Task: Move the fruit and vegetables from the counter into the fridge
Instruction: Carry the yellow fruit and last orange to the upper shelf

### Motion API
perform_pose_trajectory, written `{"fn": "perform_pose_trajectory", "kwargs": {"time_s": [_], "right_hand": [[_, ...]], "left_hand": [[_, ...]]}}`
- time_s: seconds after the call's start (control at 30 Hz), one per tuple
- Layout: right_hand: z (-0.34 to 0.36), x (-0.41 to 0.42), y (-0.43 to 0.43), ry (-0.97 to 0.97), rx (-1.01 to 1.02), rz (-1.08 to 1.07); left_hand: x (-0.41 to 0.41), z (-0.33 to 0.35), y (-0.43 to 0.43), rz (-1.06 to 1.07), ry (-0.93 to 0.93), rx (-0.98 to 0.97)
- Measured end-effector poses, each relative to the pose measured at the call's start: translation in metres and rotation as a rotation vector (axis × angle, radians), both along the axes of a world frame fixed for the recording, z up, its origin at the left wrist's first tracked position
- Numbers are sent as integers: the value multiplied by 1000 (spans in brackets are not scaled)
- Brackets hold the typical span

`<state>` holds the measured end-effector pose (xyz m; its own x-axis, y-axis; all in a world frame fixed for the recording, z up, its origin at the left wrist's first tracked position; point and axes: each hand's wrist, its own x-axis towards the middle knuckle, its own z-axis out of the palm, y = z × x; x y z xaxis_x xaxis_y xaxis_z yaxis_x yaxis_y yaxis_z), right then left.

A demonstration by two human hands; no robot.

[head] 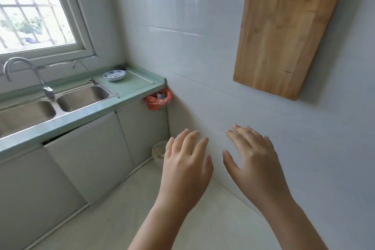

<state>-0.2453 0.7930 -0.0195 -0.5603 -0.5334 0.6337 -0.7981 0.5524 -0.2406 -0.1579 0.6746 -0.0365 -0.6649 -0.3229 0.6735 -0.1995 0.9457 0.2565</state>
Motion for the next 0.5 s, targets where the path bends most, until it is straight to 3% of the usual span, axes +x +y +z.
{"fn": "perform_pose_trajectory", "kwargs": {"time_s": [0.5], "right_hand": [[-21,213,-284,-66,57,504]], "left_hand": [[256,-22,-231,489,19,7]]}}
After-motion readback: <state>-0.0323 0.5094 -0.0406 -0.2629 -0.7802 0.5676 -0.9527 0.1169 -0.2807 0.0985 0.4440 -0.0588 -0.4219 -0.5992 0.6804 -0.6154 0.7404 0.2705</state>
